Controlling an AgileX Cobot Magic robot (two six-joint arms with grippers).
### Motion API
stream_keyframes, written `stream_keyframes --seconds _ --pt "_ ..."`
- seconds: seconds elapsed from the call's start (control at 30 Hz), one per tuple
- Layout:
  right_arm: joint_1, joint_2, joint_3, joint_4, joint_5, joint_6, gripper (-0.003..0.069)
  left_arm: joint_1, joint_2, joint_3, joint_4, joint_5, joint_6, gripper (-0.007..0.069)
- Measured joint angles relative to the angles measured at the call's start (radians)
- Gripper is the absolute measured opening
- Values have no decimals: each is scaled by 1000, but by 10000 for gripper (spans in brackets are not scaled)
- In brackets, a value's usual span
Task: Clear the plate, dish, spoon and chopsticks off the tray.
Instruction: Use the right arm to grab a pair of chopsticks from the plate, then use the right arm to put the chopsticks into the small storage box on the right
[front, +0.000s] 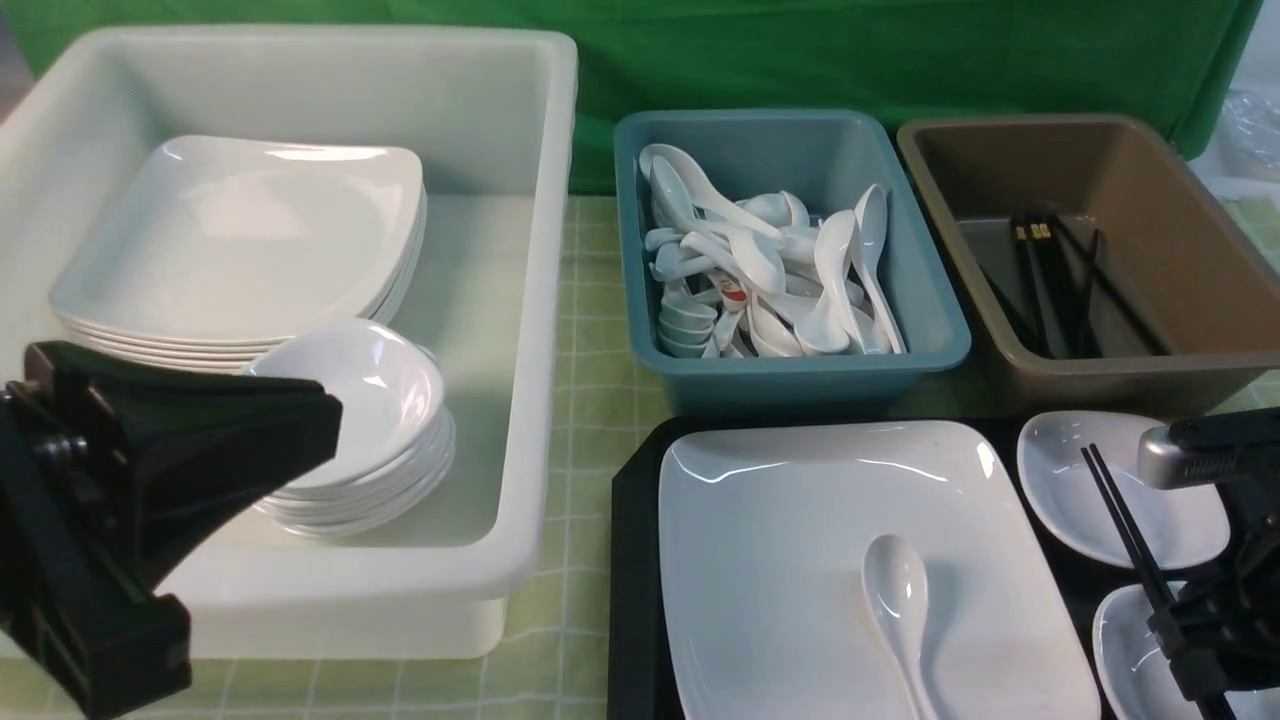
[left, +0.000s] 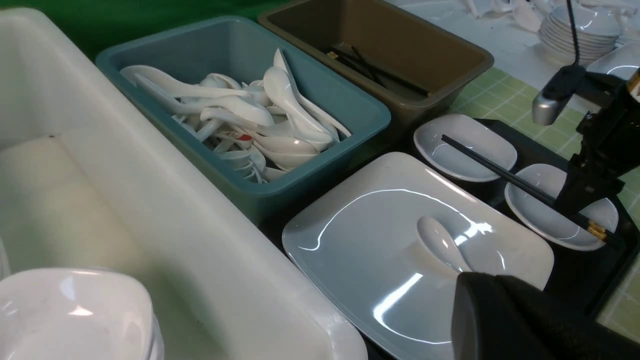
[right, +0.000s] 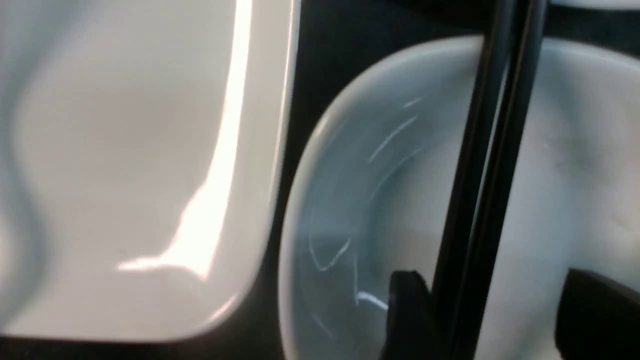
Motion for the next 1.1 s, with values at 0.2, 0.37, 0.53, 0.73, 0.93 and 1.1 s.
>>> stream_keyframes --seconds 0.2,0.37,0.53,0.73,0.93,1.1 --pt "-32 102 -8 14 -47 -17 436 0 -1 0 -2 -5 3 10" --pt "-32 138 -12 20 -62 -23 342 0 -1 0 -2 -8 2 10" --pt "-32 148 -16 24 -40 -76 190 0 -1 0 -3 -12 14 10" --pt "-2 97 -37 24 44 -147 139 0 -1 0 -2 -34 29 10" --pt "65 -13 -129 100 118 -212 139 0 -1 0 -7 -165 50 10" --pt "52 11 -372 282 -153 -232 139 0 -1 0 -83 -325 133 10"
